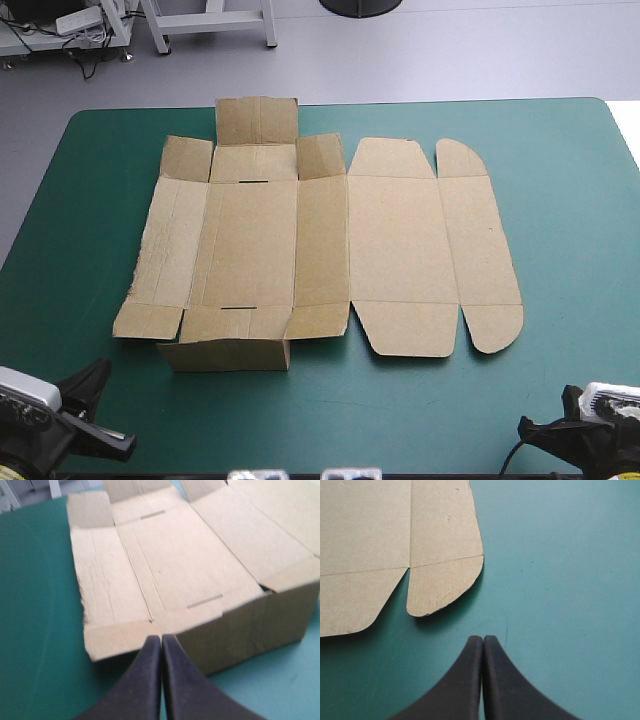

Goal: Fold the box

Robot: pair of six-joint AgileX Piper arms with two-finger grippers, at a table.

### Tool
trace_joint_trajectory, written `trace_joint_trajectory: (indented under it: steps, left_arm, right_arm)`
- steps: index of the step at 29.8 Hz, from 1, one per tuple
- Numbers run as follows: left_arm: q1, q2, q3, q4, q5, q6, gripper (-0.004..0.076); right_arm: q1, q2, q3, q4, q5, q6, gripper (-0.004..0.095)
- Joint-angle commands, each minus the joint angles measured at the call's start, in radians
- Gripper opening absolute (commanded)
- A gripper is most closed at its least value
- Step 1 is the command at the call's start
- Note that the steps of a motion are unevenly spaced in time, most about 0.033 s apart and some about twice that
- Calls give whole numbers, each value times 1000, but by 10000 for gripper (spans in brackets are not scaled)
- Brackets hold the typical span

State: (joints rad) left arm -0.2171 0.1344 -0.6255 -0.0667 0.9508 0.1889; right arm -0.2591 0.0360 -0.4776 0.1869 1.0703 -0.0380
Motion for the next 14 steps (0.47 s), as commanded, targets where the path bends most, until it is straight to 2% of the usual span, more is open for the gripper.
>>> trace_joint_trajectory:
  steps: [1,6,10,14]
  left_arm:
    - [-4,138,-126,67,-118,-12,-10]
    - [-4,377,-316,279,-126,-15,-10]
    - [-4,572,-452,497,-118,-117,-10]
    - [-4,755,-549,665,-58,-189,-10]
  right_arm:
    - [2,17,-21,16,-72,-12,-13]
    - [2,17,-21,19,-72,-12,-13]
    - [2,17,-21,19,-72,-12,-13]
    - [2,17,-21,19,-72,-12,-13]
